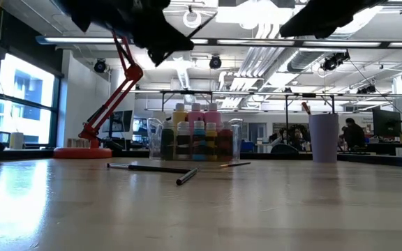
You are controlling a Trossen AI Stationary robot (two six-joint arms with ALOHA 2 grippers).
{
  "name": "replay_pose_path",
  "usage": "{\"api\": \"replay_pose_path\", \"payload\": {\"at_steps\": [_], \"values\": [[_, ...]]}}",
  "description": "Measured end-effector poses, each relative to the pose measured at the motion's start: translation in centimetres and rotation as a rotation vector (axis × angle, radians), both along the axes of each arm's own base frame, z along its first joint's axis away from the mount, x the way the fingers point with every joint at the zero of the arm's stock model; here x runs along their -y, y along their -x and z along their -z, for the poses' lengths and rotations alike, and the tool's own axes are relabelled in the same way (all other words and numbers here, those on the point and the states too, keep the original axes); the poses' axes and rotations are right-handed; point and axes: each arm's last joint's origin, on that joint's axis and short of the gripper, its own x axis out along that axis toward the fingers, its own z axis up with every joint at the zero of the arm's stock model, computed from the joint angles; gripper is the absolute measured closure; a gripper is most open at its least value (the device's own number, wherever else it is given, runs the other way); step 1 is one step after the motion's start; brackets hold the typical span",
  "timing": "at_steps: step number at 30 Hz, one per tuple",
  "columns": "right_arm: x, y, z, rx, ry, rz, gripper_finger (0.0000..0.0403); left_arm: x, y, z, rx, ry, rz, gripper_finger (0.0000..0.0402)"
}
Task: Pick & Place Paint Supplies
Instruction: Put the black paint brush into the violet cup
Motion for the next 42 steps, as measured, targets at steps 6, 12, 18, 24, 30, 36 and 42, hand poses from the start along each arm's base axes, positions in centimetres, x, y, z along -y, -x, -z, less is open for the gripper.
{"api": "replay_pose_path", "payload": {"at_steps": [6,12,18,24,30,36,42], "values": [[0.4,-0.2,0.1,0.007,-0.042,0.039,0.0323,-2.3,0.3,0.1,0.044,-0.114,-0.047,0.0394],[0.7,-0.2,0.1,0.034,-0.145,0.101,0.0323,-4.1,0.5,-0.6,0.121,-0.09,-0.061,0.0394],[0.7,-0.2,0.1,0.045,-0.189,0.121,0.0323,-4.0,0.4,-0.9,0.148,-0.08,-0.04,0.0394],[1.4,-0.7,-0.7,0.13,-0.219,0.159,0.0323,-4.0,0.3,-0.7,0.14,-0.085,-0.037,0.0394],[2.6,-2.3,-1.2,0.263,-0.255,0.21,0.0323,-4.0,0.3,-0.6,0.134,-0.085,-0.037,0.0394],[4.0,-3.5,0.1,0.219,-0.227,0.274,0.0323,-4.0,0.3,-0.6,0.134,-0.084,-0.037,0.0394],[4.5,-4.2,0.9,0.188,-0.216,0.298,0.0323,-4.0,0.3,-0.6,0.134,-0.08,-0.038,0.0394]]}}
